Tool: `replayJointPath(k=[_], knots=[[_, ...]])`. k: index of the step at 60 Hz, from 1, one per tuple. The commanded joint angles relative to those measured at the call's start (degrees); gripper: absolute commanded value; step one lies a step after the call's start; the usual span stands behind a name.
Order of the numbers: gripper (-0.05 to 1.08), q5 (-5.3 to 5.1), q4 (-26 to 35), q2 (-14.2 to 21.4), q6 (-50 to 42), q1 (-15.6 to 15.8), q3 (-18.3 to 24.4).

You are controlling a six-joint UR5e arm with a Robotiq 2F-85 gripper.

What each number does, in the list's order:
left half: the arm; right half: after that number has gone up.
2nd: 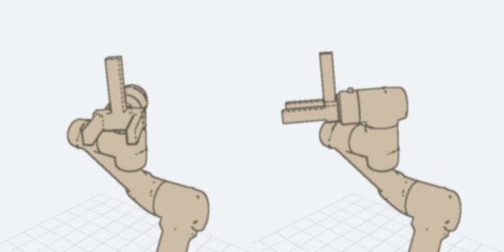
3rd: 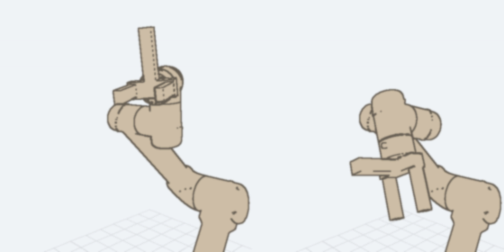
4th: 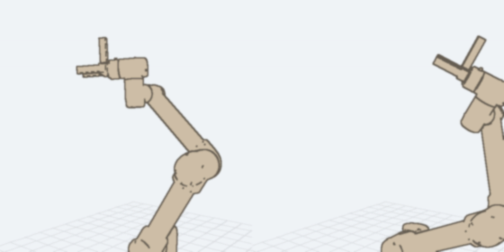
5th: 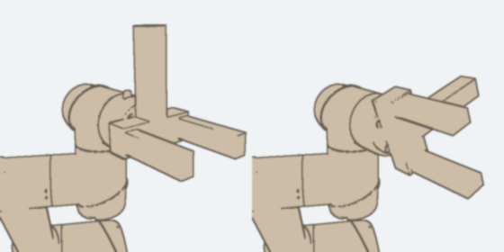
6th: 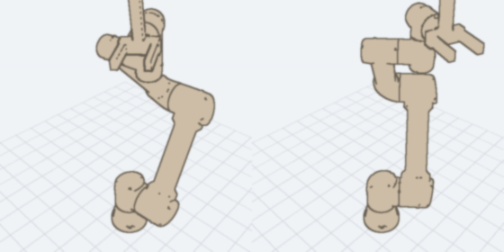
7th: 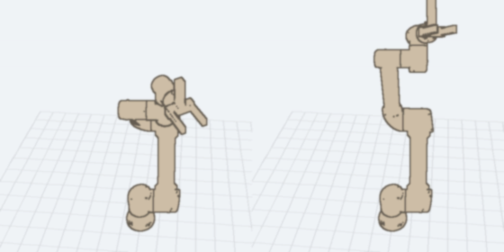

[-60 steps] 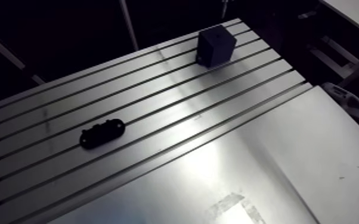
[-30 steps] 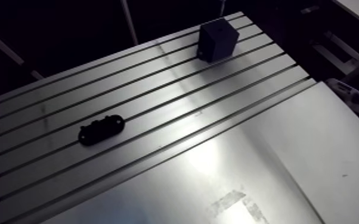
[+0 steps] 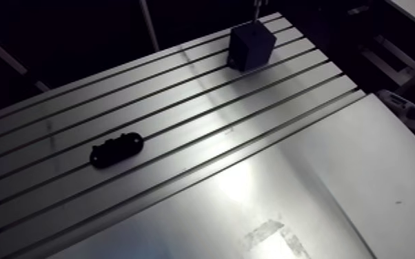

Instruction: Pick up the M10 bolt and insert it into the hole until fully seated.

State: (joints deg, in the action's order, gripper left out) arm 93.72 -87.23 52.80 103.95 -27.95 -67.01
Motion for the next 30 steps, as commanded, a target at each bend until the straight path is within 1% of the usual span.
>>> replayJointPath(k=[1, 6, 30], knots=[[1.08, 0.09, -0.09, -0.11, -0.19, 0.00, -0.35], [1.08, 0.10, -0.09, -0.78, -0.36, -0.09, -0.43], [1.08, 0.10, -2.11, -0.82, -0.37, -0.27, -1.85]])
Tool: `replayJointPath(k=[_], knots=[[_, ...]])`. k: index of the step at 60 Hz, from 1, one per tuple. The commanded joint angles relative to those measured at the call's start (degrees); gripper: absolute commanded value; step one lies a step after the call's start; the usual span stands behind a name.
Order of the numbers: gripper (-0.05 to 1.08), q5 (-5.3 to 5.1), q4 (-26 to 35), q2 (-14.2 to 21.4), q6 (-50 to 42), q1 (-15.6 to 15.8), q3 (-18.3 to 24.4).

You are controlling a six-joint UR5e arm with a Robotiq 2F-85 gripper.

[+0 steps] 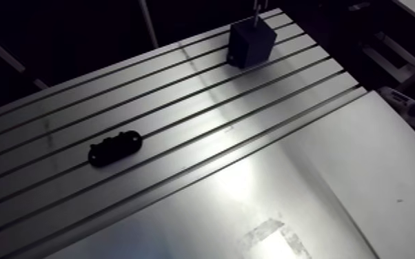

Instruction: Pick up the M10 bolt and insert it into the hole until fully seated.

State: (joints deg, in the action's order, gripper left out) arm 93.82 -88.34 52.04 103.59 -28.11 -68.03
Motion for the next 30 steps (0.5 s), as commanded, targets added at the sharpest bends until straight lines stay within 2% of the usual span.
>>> replayJointPath(k=[1, 30], knots=[[1.08, 0.00, -1.00, -0.07, -0.01, -0.11, -0.82], [1.08, 0.09, -1.17, 0.11, -0.01, -0.62, -2.03]])
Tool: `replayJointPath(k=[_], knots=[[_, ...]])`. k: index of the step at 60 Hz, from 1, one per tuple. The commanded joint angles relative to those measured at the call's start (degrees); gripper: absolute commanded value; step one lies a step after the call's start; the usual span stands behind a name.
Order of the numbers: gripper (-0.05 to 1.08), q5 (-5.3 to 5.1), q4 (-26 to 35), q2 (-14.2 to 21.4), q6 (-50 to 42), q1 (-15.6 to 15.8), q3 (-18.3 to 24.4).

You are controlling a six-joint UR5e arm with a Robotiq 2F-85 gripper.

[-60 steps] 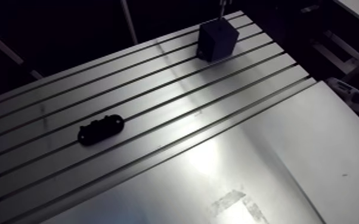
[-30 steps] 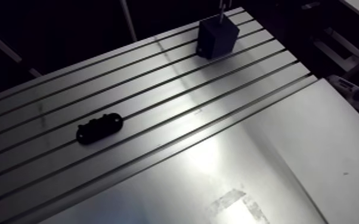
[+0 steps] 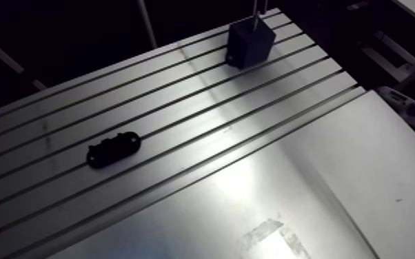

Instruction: Pick up the M10 bolt and insert it into the hole until fully seated.

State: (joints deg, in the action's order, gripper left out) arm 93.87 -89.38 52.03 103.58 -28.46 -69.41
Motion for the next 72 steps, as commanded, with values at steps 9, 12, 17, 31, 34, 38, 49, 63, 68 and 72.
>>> replayJointPath(k=[9, 12, 17, 31, 34, 38, 49, 63, 68, 72], knots=[[1.08, 0.04, -0.20, 0.19, -0.08, -0.46, -1.52], [1.08, 0.04, -0.22, 0.21, -0.09, -0.46, -1.70], [1.08, 0.04, -1.17, 0.21, -0.09, -0.47, -2.55], [0.19, 0.43, -4.52, 0.65, 0.39, -0.39, -4.35], [0.06, 0.24, -4.67, 0.80, 0.58, -0.37, -4.59], [0.00, 0.13, -5.25, 1.30, 0.45, -0.45, -5.02], [0.00, -0.48, -8.40, 2.52, 0.79, -1.07, -5.00], [0.00, -0.42, -7.82, 4.51, 0.88, -0.99, -4.31], [0.00, -0.32, -6.07, 6.09, 0.97, -0.83, -3.46], [0.00, -0.32, -4.08, 7.70, 0.97, -0.74, -2.83]])
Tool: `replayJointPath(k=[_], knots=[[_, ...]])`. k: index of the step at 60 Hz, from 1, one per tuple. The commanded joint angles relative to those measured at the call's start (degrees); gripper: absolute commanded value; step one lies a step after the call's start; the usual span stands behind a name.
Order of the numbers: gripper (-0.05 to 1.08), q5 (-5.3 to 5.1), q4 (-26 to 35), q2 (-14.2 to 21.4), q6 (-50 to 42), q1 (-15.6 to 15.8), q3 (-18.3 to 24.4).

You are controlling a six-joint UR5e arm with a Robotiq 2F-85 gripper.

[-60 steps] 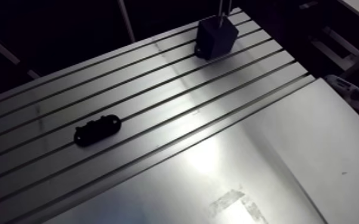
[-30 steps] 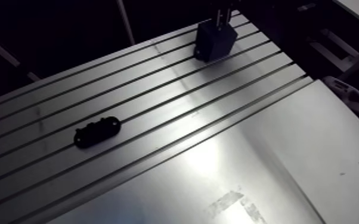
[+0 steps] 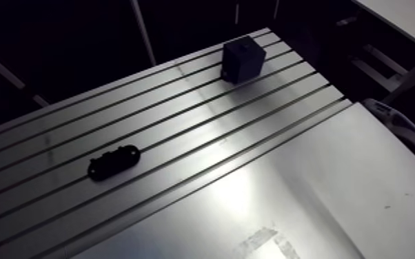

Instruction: Pick up the M10 bolt and insert it into the hole until fully seated.

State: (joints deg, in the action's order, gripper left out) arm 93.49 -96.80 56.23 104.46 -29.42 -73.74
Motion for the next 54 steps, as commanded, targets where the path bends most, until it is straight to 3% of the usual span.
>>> replayJointPath(k=[1, 19, 27, 42, 54], knots=[[0.00, -0.01, 4.31, 4.38, 0.09, 0.23, 1.76], [0.00, 0.22, 14.78, 12.84, 0.00, 2.19, 2.67], [0.00, 0.26, 15.89, 16.18, 0.09, 3.57, 2.37], [0.00, 0.16, 16.72, 19.72, -0.59, 13.19, 1.20], [0.00, -0.27, 16.88, 21.70, -2.37, 15.39, 0.46]])
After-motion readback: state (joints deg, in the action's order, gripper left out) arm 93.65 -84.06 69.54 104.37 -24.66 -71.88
